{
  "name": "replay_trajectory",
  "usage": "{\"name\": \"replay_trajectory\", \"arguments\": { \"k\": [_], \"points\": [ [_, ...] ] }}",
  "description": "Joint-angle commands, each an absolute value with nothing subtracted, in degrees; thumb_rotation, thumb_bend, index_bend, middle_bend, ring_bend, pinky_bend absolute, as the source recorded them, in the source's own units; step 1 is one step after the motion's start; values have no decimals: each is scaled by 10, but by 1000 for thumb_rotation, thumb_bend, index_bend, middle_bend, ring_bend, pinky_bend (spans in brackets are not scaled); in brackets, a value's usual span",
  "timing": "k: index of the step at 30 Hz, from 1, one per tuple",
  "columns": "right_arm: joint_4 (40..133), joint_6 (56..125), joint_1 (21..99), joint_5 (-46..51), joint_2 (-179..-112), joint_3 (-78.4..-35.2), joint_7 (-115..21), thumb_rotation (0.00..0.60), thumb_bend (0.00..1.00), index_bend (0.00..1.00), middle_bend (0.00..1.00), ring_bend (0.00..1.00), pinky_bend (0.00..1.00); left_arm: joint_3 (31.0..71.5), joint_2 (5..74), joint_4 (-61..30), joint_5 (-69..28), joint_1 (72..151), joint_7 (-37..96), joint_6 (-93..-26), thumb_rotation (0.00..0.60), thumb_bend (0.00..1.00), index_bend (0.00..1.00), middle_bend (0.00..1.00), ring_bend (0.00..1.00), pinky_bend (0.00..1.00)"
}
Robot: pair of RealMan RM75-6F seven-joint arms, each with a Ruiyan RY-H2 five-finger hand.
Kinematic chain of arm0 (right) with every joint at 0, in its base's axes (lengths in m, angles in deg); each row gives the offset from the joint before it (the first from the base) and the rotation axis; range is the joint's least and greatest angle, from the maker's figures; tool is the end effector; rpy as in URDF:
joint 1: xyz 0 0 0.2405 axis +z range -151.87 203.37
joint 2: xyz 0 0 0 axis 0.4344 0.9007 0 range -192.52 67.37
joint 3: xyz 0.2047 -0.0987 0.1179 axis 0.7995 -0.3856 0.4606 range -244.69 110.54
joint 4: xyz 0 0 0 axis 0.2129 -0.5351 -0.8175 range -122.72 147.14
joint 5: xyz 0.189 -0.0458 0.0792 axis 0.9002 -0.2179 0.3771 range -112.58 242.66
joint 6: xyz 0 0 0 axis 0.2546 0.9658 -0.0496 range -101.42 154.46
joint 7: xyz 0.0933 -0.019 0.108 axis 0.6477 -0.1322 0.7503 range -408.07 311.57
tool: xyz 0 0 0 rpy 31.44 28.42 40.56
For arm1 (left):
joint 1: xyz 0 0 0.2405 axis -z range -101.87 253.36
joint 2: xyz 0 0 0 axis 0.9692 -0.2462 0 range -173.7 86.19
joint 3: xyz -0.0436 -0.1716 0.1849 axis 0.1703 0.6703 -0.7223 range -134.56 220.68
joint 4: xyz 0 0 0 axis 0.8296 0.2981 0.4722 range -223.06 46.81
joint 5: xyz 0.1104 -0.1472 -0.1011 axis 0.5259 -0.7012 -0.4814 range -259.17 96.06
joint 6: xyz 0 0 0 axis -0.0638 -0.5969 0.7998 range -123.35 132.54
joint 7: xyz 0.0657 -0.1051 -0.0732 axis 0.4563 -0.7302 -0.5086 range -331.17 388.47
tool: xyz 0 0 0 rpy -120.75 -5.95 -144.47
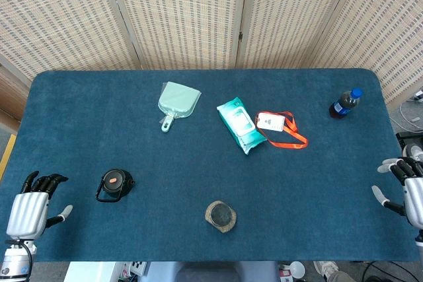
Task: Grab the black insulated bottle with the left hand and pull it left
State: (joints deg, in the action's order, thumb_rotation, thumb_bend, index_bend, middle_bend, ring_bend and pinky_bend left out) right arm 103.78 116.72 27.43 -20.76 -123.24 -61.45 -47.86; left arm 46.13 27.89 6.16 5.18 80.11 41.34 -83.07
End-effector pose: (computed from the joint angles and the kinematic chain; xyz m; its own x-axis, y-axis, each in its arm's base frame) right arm -0.3177 -0.1728 0.1987 0.4543 0.1153 0.8834 -0.8907 0.0435 0.4524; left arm -0.2882 0.1774 0.1213 0.4465 -0.0350 0.8941 0.8943 -0.0137 -0.4472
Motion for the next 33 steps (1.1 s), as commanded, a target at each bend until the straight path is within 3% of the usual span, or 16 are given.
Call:
{"name": "replay_trajectory", "arguments": {
  "k": [1,11,33],
  "points": [
    [1038,1170,275,-206,-1233,-611,-482,600,259,435,351,234,240,461,279,61,52,803,413,-829,600,171,284,267,246,82],
    [1039,1193,277,-202,-1237,-591,-496,600,258,435,348,234,240,457,273,55,63,820,400,-804,600,171,281,264,246,82],
    [1036,1196,271,-193,-1243,-591,-503,600,259,426,346,234,240,448,261,76,69,906,421,-672,600,171,128,167,209,67]
  ]
}}
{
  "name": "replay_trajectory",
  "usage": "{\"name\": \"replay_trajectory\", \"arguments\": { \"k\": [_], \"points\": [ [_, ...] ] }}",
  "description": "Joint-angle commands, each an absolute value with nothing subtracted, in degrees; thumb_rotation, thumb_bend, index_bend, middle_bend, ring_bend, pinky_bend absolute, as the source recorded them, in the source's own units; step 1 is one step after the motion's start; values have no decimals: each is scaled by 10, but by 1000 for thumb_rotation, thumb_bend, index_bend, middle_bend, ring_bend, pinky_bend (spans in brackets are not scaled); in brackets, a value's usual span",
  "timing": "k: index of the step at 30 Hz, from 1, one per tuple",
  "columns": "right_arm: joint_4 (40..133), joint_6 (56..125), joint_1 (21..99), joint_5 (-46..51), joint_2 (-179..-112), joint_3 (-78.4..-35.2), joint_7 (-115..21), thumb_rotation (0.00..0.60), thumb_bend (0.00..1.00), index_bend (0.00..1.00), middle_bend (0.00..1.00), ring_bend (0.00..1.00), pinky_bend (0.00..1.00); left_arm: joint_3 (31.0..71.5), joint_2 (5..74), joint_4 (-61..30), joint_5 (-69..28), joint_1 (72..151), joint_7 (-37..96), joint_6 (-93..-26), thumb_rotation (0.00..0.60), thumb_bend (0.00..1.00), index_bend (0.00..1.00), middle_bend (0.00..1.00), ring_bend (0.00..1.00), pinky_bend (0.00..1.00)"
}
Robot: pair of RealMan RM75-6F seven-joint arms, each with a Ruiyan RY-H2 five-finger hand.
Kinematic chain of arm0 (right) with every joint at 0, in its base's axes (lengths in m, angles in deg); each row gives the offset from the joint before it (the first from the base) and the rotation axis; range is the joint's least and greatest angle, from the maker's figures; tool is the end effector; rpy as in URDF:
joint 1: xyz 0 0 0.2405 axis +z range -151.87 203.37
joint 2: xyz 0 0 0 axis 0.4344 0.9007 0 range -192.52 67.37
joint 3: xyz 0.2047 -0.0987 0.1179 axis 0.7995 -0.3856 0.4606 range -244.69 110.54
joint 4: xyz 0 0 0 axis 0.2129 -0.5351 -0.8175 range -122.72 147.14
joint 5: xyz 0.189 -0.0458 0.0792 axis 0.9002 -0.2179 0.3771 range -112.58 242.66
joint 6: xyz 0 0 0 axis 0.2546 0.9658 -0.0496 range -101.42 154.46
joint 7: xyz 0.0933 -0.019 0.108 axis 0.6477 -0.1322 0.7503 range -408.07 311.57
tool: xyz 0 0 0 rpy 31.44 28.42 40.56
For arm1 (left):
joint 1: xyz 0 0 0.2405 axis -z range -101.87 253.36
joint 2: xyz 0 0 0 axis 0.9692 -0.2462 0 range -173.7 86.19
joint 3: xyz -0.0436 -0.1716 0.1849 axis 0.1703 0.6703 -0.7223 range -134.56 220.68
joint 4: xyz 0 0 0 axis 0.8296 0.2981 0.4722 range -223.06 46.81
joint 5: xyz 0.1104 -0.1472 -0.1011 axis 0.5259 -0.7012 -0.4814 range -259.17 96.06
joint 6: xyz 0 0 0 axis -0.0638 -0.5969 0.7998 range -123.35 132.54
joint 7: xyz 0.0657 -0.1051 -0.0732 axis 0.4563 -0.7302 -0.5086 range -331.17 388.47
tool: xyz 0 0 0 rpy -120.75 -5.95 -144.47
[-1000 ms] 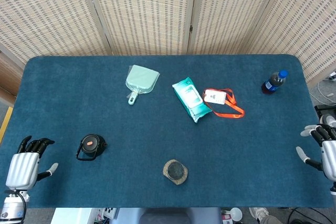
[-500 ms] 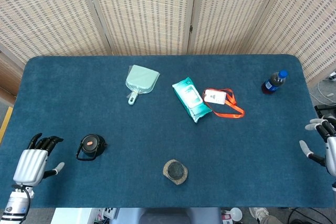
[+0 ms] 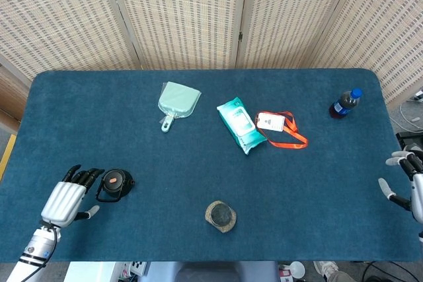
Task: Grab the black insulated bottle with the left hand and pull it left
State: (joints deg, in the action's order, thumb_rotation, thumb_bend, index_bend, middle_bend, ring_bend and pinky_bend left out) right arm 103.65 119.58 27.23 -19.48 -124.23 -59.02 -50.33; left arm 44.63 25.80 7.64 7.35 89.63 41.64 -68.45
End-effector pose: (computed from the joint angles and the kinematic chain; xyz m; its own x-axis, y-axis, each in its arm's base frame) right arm -0.3141 -0.1782 0.2073 0.4753 0.2014 0.8565 -0.8793 0.0753 0.4703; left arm -0.2613 0.2135 0.0905 0.5007 0.1464 0.8532 0.8523 -0.2557 -0.4563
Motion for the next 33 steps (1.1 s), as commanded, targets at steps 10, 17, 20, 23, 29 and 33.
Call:
{"name": "replay_trajectory", "arguments": {
  "k": [10,17,20,23,29,33],
  "points": [
    [1037,1199,265,-188,-1242,-591,-503,600,259,426,346,234,240,451,274,71,46,943,443,-619,600,157,30,103,150,60],
    [1036,1196,265,-187,-1240,-591,-500,600,259,426,347,234,240,455,279,70,20,958,469,-600,600,149,0,19,78,52],
    [1035,1194,265,-187,-1240,-591,-499,600,259,426,346,234,240,457,280,67,9,963,470,-594,600,149,0,19,78,51],
    [1034,1192,266,-186,-1241,-591,-500,600,258,426,347,234,240,460,281,60,-2,968,473,-588,600,149,0,19,77,51],
    [1034,1189,267,-185,-1242,-591,-502,600,259,426,347,234,240,471,283,45,-23,982,474,-579,600,149,0,19,77,51],
    [1034,1187,266,-183,-1244,-591,-504,600,259,425,347,234,240,481,286,27,-36,994,463,-569,600,149,0,19,77,51]
  ]
}}
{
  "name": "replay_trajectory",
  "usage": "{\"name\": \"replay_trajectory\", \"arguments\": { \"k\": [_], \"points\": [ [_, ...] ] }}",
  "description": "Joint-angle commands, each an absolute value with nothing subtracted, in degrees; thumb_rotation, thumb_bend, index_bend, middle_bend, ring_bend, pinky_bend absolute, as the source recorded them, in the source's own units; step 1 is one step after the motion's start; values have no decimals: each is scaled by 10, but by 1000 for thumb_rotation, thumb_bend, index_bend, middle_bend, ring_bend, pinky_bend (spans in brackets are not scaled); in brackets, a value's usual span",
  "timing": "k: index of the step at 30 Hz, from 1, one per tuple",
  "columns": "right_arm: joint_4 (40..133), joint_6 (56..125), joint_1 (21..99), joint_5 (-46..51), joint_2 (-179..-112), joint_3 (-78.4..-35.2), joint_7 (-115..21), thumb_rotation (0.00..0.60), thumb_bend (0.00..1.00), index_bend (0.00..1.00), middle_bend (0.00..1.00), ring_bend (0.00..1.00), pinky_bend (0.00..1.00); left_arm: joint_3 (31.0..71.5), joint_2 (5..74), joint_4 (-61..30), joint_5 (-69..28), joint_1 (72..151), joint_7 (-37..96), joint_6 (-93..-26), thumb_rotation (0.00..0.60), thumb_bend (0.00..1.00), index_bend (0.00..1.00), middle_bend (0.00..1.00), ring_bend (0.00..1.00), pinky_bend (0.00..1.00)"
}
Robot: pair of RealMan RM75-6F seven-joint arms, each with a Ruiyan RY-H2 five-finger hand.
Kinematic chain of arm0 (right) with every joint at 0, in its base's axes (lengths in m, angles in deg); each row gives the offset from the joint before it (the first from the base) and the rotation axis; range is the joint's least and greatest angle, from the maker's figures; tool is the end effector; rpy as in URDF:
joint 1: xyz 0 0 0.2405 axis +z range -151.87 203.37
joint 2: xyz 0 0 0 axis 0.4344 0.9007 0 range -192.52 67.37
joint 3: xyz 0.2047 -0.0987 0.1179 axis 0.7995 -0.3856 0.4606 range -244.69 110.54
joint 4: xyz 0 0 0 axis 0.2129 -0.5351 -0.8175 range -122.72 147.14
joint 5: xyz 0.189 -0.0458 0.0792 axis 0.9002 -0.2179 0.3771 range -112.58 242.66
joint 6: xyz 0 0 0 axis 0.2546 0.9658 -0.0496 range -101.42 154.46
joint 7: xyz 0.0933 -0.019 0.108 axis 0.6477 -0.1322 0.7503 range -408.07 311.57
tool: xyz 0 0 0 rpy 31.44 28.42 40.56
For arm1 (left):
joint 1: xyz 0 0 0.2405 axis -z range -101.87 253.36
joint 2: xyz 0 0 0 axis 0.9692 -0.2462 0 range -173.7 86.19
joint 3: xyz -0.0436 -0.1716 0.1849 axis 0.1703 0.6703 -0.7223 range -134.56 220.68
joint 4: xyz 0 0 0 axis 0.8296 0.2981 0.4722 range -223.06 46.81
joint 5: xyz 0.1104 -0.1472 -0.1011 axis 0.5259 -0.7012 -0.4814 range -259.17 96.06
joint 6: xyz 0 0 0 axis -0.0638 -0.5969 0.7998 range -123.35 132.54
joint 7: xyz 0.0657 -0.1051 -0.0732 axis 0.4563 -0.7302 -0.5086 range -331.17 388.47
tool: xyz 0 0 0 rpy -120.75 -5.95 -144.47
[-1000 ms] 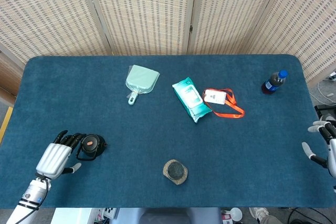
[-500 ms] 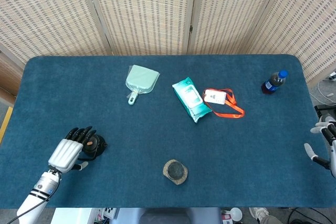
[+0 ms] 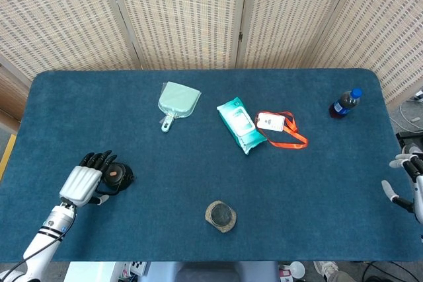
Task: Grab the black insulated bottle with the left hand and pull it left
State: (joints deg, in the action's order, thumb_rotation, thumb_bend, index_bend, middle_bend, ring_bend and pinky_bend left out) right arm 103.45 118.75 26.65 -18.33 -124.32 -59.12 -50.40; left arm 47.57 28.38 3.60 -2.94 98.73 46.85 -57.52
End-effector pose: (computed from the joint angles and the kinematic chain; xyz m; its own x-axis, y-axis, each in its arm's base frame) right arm -0.3201 -0.1749 0.2064 0.4812 0.1798 0.8580 -0.8766 0.1042 0.4698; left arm -0.2573 0.2680 0.0698 0.5859 0.2176 0.7806 0.8045 -0.2721 -0.5280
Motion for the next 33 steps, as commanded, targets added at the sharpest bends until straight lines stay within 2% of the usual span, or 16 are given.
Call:
{"name": "replay_trajectory", "arguments": {
  "k": [1,10,17,19,26,29,33],
  "points": [
    [1034,1187,266,-183,-1244,-592,-504,600,259,426,347,234,240,485,288,19,-43,999,460,-564,600,149,0,19,77,51],
    [1035,1187,264,-181,-1243,-592,-505,600,259,426,347,234,240,508,304,-30,-75,1027,447,-546,600,148,0,20,77,51],
    [1037,1190,264,-184,-1242,-591,-504,600,258,426,347,235,240,492,293,-16,-81,1015,472,-565,600,148,9,27,81,51],
    [1040,1189,265,-183,-1240,-590,-507,600,258,426,346,237,240,484,288,-7,-73,1008,470,-576,600,148,41,55,87,51],
    [1053,1192,269,-185,-1236,-583,-513,600,259,426,345,239,240,450,280,-11,11,994,413,-614,600,148,245,182,140,51],
    [1057,1190,271,-186,-1235,-583,-515,600,258,426,345,239,240,442,281,-22,30,993,394,-618,600,148,291,216,165,51],
    [1059,1190,269,-187,-1234,-585,-517,600,259,426,345,239,240,437,284,-31,38,998,385,-612,600,148,303,226,172,51]
  ]
}}
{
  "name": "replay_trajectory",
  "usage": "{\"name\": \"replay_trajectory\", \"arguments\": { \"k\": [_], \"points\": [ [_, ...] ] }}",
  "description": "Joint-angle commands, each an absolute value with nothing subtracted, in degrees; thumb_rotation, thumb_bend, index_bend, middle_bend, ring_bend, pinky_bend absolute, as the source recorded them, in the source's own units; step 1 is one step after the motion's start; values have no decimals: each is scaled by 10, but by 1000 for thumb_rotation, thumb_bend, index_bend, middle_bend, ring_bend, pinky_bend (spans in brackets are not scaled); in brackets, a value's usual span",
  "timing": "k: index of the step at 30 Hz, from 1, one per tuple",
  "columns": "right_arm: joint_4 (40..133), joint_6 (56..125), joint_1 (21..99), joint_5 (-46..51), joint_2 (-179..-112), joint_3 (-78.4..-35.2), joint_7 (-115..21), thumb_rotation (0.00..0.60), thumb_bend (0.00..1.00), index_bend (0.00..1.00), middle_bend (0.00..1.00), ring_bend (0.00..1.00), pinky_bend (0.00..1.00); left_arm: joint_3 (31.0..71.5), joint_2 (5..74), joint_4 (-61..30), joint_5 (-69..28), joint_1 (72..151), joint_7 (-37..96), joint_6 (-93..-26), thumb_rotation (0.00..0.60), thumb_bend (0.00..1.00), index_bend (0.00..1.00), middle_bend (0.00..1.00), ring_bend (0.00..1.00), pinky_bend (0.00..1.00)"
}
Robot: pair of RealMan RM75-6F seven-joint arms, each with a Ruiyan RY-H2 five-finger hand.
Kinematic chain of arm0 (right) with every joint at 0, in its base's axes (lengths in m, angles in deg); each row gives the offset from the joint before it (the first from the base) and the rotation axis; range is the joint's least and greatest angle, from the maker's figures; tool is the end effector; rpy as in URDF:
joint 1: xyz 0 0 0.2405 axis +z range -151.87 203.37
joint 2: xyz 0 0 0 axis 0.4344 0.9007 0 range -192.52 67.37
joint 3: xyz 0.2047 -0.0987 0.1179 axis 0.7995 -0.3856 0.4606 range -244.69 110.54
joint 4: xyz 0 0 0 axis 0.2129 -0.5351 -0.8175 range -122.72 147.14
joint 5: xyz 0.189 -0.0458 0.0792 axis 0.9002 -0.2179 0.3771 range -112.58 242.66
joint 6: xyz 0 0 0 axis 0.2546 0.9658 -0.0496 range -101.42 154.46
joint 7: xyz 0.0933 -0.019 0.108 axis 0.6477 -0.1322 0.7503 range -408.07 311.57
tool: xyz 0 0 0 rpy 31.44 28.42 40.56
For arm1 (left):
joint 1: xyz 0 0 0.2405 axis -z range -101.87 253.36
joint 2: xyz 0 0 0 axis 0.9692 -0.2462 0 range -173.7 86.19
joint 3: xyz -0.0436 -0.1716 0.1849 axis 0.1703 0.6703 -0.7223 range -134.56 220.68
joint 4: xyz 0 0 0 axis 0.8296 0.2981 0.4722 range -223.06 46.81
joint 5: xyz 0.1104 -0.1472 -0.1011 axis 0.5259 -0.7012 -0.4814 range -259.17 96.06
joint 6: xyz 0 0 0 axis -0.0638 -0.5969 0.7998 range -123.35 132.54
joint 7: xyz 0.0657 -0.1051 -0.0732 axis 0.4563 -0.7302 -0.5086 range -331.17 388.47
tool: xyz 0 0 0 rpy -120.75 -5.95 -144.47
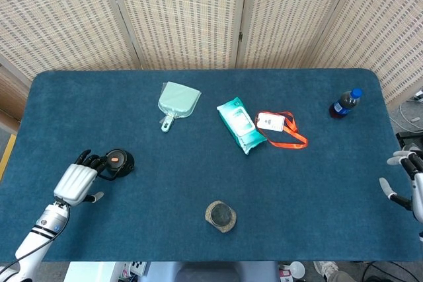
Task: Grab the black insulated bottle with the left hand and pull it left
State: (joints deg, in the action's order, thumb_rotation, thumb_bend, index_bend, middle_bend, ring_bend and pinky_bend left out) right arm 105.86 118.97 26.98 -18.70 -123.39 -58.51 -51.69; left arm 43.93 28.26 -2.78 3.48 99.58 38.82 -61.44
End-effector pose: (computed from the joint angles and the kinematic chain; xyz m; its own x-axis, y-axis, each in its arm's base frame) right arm -0.3102 -0.1785 0.2088 0.4758 0.1946 0.8578 -0.8795 0.0908 0.4672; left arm -0.2717 0.2677 0.0781 0.5994 0.1726 0.7817 0.7834 -0.3271 -0.5285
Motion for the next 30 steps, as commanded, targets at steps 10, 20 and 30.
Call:
{"name": "replay_trajectory", "arguments": {
  "k": [10,20,30],
  "points": [
    [1062,1200,261,-188,-1230,-588,-513,600,259,426,345,239,240,430,298,-39,43,1008,394,-594,600,148,320,238,183,51],
    [1062,1203,257,-189,-1229,-589,-508,600,259,426,345,239,240,427,307,-43,41,1009,400,-592,600,148,380,306,247,51],
    [1063,1202,257,-188,-1229,-589,-510,600,258,426,345,239,240,435,318,-67,39,1010,385,-600,600,149,393,321,262,51]
  ]
}}
